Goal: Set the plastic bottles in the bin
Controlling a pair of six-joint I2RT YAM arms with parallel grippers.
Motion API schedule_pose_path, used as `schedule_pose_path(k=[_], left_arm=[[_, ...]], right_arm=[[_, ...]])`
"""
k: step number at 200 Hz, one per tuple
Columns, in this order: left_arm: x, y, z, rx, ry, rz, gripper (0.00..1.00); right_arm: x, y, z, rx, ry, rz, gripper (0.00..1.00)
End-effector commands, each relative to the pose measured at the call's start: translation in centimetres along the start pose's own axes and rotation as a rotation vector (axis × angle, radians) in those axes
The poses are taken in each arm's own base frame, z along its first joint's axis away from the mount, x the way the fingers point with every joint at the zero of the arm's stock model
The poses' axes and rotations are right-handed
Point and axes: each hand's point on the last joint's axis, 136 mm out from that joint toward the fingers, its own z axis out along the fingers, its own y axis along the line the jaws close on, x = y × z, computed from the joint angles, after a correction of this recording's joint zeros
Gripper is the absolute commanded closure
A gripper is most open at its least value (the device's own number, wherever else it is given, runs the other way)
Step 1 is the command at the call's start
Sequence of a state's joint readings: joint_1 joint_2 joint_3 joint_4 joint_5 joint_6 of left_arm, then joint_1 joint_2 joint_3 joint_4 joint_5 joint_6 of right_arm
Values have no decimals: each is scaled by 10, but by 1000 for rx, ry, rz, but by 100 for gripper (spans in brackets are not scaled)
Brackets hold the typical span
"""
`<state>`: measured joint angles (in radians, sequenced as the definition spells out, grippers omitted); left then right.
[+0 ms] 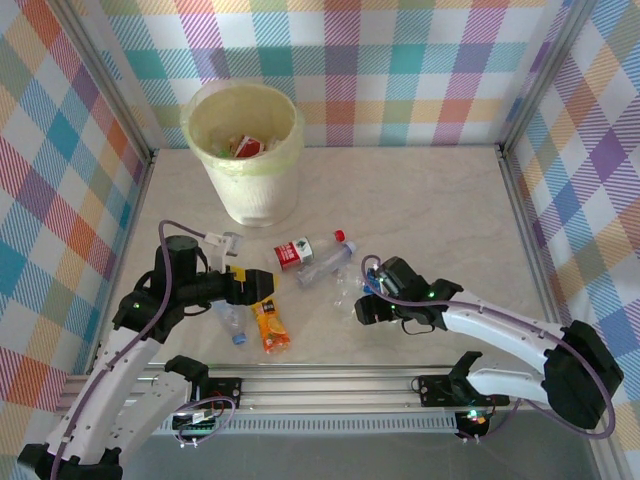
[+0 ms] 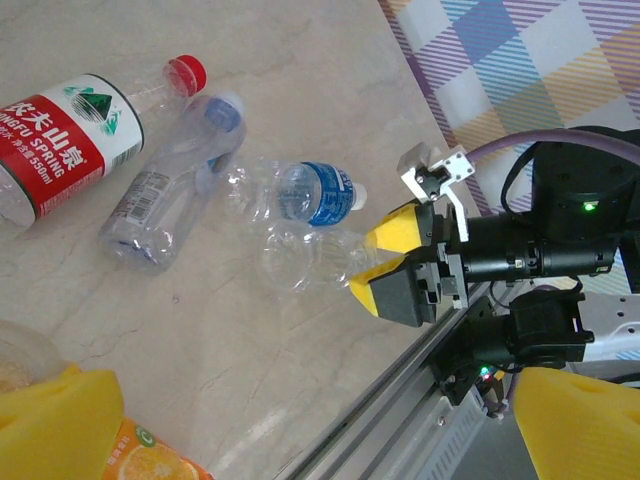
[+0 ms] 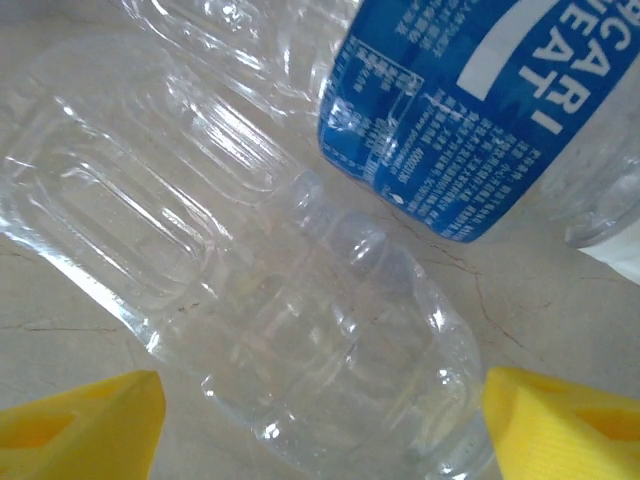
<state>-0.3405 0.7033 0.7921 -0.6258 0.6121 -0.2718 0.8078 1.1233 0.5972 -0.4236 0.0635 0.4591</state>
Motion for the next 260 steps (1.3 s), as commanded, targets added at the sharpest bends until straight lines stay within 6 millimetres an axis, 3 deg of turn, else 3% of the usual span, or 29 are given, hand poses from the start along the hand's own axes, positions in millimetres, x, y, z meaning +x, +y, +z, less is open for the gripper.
schedule_pose_path(k=[1,60,90,123,167,260], left_arm=[[4,-4,-1,18,4,27,0],[6,0,2,0,20,24,0],[7,2,3,-3,26,20,0],[7,2,4,-2,29,17,0],[8,2,5,3,35,15,0],[6,0,3,9,22,8,0]], right_arm=[[1,12,0,-62,9,34,21],[6,26,-8,-101,29,-62,18],[16,27,-3,-96,87,-118,16],[13,27,2,-69,92,-161,16],[7,30,18,-19,123,-235,16],[-7,58,57,37,146,-349,18]])
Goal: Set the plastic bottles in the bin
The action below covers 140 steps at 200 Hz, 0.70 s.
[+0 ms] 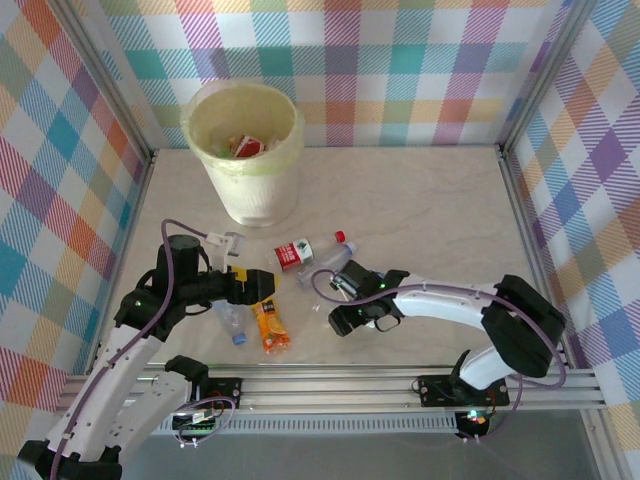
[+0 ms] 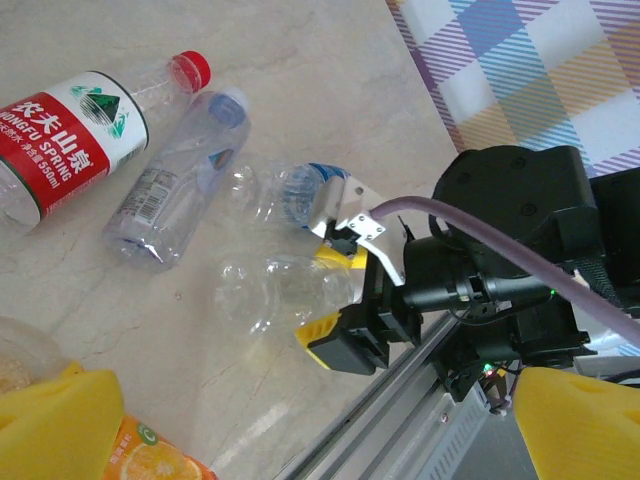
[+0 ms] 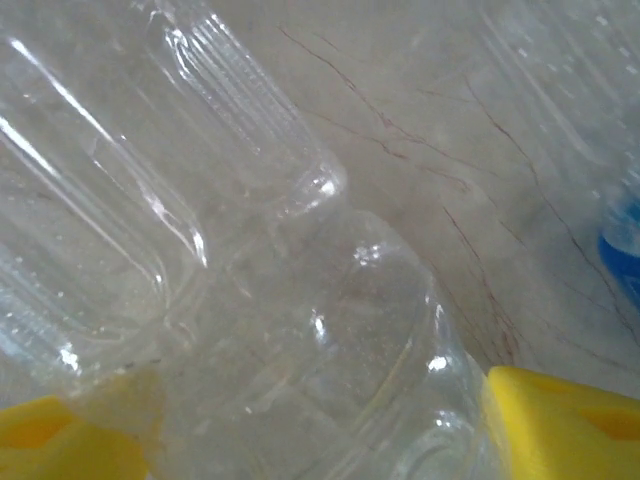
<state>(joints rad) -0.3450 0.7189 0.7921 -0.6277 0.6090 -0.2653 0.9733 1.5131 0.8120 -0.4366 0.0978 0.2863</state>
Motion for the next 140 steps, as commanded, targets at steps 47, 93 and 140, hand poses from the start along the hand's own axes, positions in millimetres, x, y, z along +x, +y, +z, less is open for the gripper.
schedule_pose_path(k=[47,93,140], left_arm=[[3,-4,-2,13,0,-35,0],[4,0,-3,0,-28,-103,0],[2,1,18,108,-107,-203,1]], right_arm=[[-39,15,12,-14,-89,20,29],[-42,22,2,-60,-114,41,43],[-60,56,-43,-325,-202,79,43]])
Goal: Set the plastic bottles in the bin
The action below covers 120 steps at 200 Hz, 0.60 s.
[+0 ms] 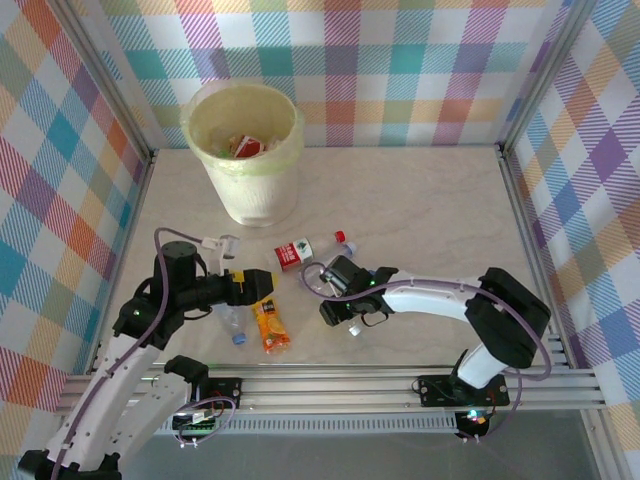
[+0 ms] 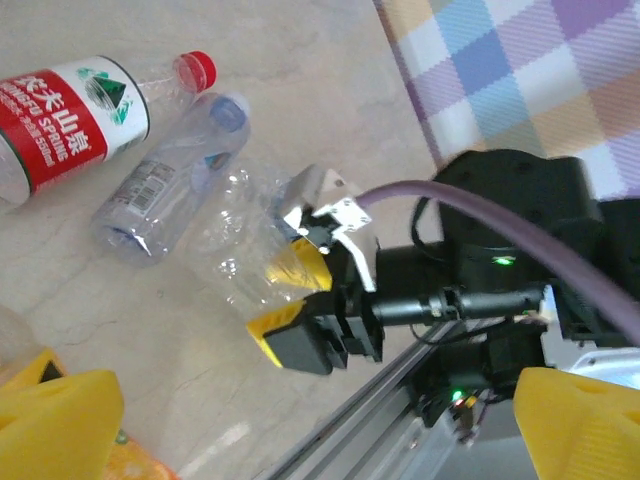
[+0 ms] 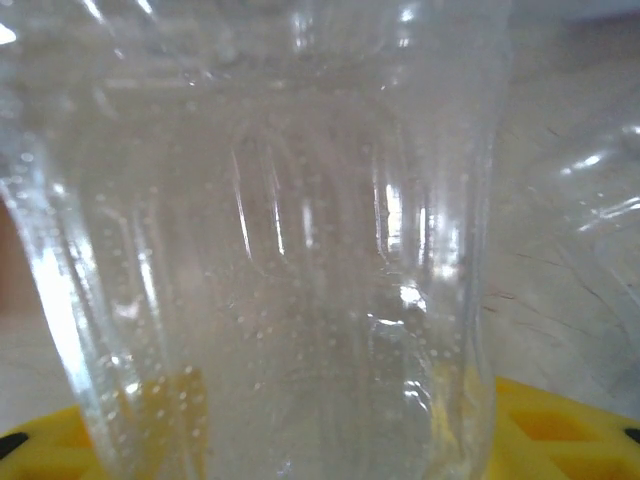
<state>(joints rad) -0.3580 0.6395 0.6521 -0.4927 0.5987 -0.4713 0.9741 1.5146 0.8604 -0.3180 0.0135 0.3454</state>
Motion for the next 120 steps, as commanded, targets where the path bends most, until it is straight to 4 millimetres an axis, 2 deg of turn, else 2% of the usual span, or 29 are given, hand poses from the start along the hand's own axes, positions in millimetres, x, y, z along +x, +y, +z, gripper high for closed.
schedule_pose_path(k=[1,66,120], left_arm=[[-7,-10,10,84,-51,-48,1],[-10,-33,36,208,-82,-50,1],[-2,-42,53,228,-45,-49,3]], right_arm=[[-21,32,-25,-194,-75,35,43],[-44,79,-75,-511,-141,48,43],[-52,99,-100,-682,-172,64,43]])
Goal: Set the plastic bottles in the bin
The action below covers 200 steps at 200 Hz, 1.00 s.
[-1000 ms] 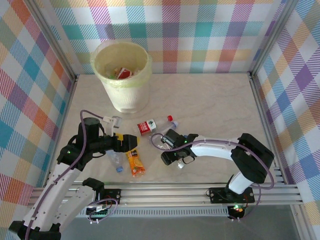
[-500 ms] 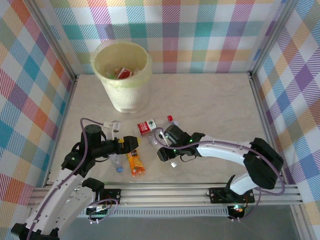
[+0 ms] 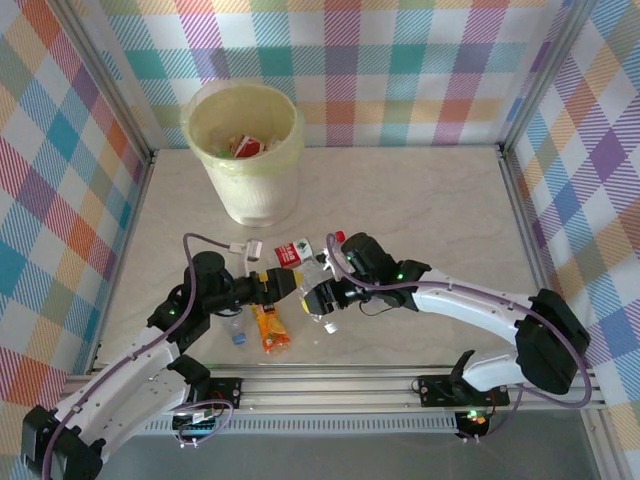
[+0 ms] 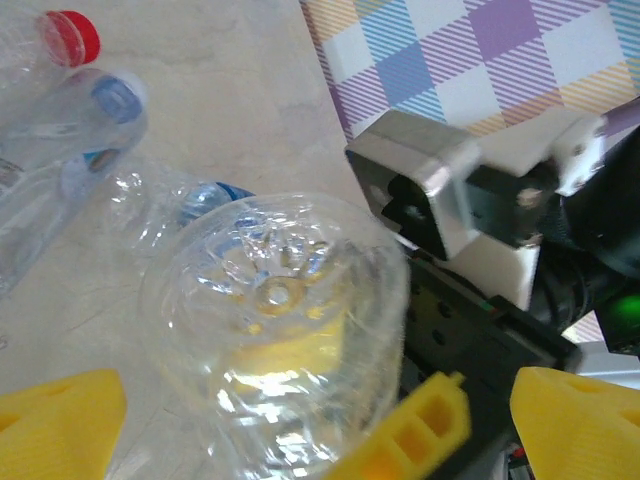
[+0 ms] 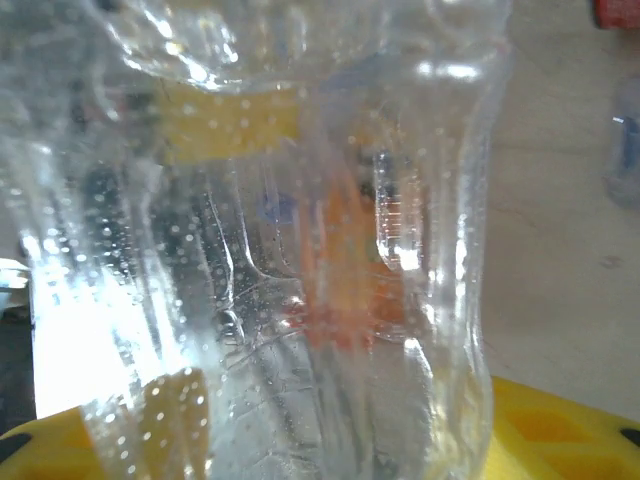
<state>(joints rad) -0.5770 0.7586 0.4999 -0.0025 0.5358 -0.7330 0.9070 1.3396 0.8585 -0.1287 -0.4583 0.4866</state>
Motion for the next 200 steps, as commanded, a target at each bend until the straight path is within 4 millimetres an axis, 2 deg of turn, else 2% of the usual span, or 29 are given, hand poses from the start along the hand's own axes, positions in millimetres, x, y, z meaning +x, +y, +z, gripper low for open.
schedule_pose_path(k=[1,32,91,114,129,164,188,200], left_arm=[[-7,-11,5,41,-34,18,3],[-11,-18,10,73,-47,-9,10],[-21,-32,9,105,-81,-20,36],[-24,-36,4,103,-96,-16,41],[-28,-37,1,80,-109,-13,44],[-50,-36,-10,-72,-141,-3,49],[-78,-45,-19,-142,-180,34,51],[-100,-57,-23,-148,-212,59,51]], right_arm=[[-7,27,-9,-147,-22,-2,43],[-5,34,-9,-208,-6,10,42],[-3,30,-8,-211,-2,20,40],[-5,29,-10,-204,-16,22,33],[-6,29,-14,-201,-27,20,25],[-9,29,-37,-168,-93,-1,12],[-13,34,-62,-131,-162,-43,4],[-14,36,-75,-104,-197,-63,1]])
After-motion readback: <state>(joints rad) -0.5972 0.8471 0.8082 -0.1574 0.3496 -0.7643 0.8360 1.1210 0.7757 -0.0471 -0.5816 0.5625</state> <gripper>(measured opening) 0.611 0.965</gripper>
